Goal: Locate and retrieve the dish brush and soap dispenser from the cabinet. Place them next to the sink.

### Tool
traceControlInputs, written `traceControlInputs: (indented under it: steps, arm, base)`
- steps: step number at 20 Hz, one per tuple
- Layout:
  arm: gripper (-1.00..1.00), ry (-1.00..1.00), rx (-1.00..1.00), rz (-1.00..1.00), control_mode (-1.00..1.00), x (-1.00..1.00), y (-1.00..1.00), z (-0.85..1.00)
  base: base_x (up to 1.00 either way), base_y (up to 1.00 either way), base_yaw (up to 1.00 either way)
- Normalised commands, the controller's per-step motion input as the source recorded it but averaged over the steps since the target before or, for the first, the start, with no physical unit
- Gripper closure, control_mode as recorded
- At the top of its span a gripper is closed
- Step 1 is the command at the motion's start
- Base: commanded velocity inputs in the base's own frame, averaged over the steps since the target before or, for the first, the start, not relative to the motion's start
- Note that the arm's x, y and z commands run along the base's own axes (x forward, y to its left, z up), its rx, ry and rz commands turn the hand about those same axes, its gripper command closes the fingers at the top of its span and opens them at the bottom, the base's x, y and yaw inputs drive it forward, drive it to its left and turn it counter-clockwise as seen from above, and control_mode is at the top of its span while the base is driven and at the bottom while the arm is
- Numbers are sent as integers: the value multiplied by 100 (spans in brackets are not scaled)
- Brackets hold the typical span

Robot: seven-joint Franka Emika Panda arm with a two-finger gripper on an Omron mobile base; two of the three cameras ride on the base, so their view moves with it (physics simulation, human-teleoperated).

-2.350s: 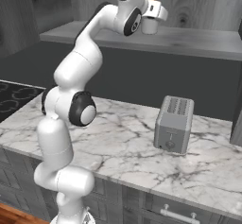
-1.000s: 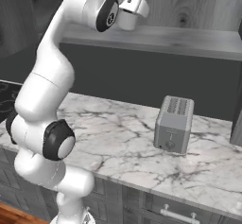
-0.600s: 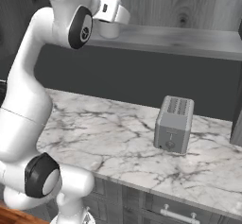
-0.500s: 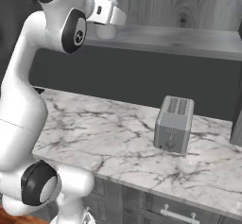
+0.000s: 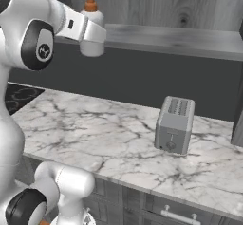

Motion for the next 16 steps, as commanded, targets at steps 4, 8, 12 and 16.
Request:
traceControlInputs:
  steps: [4, 8, 12, 16]
  arm:
    - [100, 19, -2, 7, -100, -97, 47, -4]
    - [100, 3, -3, 11, -100, -97, 50, -26]
    - [100, 0, 0, 10, -100, -80, 50, -48]
    - [100, -4, 0, 9, -100, -81, 34, -86]
  base:
    - [0, 0, 0]
    - [0, 0, 0]
    - [0, 0, 0]
    - [0, 0, 0]
